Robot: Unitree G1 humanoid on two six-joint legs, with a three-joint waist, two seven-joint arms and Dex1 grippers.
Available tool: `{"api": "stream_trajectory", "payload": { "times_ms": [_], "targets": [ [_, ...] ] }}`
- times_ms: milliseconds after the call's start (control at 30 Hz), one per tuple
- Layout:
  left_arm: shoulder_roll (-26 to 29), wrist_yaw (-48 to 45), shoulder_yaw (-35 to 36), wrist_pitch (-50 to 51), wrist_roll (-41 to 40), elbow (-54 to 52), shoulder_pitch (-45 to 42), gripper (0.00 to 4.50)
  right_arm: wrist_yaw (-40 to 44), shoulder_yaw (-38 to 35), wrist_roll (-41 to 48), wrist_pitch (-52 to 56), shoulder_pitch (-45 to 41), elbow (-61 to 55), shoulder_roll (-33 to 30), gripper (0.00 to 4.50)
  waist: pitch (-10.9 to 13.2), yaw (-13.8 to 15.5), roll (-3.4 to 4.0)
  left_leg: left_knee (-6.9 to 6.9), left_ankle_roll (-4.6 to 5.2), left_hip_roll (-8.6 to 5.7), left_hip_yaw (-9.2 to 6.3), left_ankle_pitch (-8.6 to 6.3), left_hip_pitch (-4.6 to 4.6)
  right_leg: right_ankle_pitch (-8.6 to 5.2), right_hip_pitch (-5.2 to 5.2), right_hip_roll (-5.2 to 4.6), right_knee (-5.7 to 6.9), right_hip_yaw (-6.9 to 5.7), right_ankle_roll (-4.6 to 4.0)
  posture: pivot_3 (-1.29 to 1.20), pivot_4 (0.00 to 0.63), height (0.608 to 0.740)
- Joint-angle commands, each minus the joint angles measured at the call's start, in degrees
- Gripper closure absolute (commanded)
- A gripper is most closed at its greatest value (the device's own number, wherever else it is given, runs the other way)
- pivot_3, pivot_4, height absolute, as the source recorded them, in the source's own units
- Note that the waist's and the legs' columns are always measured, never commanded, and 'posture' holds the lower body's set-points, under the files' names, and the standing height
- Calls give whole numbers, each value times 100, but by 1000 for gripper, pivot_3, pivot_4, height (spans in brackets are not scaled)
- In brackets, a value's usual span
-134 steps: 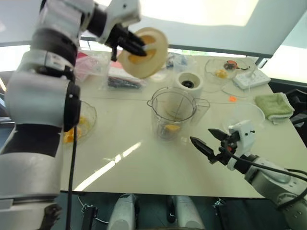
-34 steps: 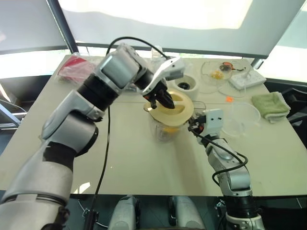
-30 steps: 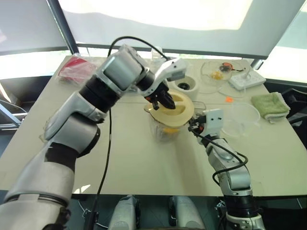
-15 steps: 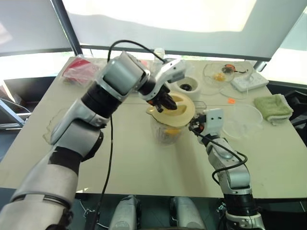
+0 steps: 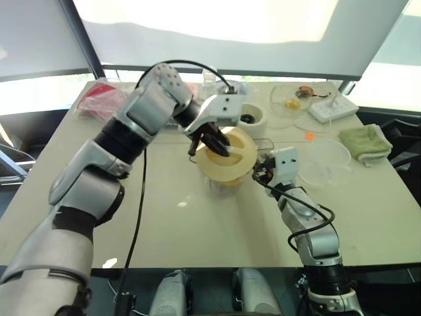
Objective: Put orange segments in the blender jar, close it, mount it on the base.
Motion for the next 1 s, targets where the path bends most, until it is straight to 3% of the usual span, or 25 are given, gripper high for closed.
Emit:
{"api": "stream_trajectory", "payload": {
  "times_ms": [33, 333, 600, 700, 1000],
  "targets": [
    [47, -446, -797, -55, 108, 315, 181, 4240, -128, -336, 3, -118, -108, -298, -49, 3547, 0, 1, 0, -6, 0, 0, 0, 0, 0, -4, -1, 1, 0, 0, 0, 0, 150, 740],
    [-278, -286, -436, 1774, 240, -79, 539, 4240, -177, -392, -16, -114, -10, -387, -66, 3547, 0, 25, 0, -15, 2, -2, -1, -1, 1, -10, -4, 2, -2, 1, 5, 0, 150, 740],
    [-234, 848, -234, 3746, 325, -1066, 1259, 4240, -265, -408, -15, 15, -86, -466, -56, 3547, -33, 42, -5, -25, 3, 3, -8, -1, 18, -16, 14, -2, -2, -1, 7, 0, 150, 740],
    [-174, 1029, -202, 4008, 200, -1325, 1359, 4240, -279, -391, -7, 51, -96, -481, -51, 3547, -51, 37, -4, -25, 3, 2, -6, -2, 29, -17, 23, -8, -4, 1, 8, 0, 150, 740],
    [-700, 2118, 325, 5200, 11, -832, 1305, 4240, -301, -377, -3, 75, -142, -438, -64, 3547, -55, 68, -2, -27, 3, -1, -10, -2, 34, -20, 29, -13, -5, 0, 10, 0, 150, 740]
  ]
}}
